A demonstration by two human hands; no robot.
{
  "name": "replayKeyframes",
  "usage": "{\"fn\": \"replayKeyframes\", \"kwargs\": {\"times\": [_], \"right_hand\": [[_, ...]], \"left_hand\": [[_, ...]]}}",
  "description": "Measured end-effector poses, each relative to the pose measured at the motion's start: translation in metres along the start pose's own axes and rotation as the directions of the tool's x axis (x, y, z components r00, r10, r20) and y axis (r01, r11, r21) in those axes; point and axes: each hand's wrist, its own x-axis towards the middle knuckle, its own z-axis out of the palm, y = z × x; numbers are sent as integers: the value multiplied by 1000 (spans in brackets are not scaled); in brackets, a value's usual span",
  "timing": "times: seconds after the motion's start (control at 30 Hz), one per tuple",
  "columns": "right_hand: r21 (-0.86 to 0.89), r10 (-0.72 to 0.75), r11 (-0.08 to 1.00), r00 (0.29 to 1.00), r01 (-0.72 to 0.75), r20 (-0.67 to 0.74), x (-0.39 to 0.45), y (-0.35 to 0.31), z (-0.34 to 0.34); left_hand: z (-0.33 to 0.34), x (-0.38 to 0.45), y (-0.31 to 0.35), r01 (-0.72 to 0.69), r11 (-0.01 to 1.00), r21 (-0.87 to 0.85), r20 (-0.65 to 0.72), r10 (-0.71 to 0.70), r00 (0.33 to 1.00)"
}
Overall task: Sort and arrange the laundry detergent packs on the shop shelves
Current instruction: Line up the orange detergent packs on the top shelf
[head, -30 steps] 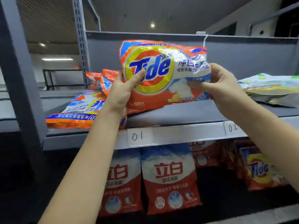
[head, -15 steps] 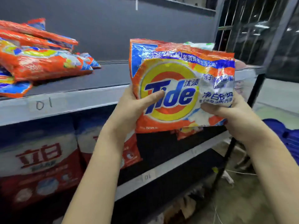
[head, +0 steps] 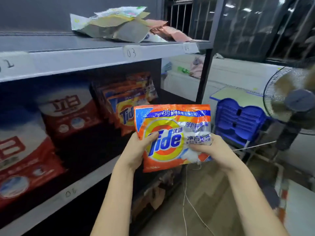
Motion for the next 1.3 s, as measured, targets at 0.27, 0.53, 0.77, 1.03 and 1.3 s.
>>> {"fn": "replayKeyframes", "kwargs": {"times": [0.27, 0.53, 0.77, 1.03, 1.3], "right_hand": [[99, 141, 985, 989, -144, 38, 79, 60, -35], [206, 176, 961, 983, -184, 55, 192, 83, -38], [270, 201, 936, 972, -227, 122, 258, 99, -50], [244, 210, 937, 960, -252, 185, 356, 107, -80], [194, 136, 950, 882, -246, 450, 466, 105, -88]], "left_hand": [[13, 91, -37, 132, 991, -32, -95, -135, 986], [-1, 209, -22, 184, 983, 19, -216, -176, 960], [-8, 273, -24, 152, 965, 214, -248, -97, 964], [-2, 342, -44, 127, 962, 241, -433, -11, 902], [5, 397, -38, 17, 988, 152, -642, 86, 762]]}}
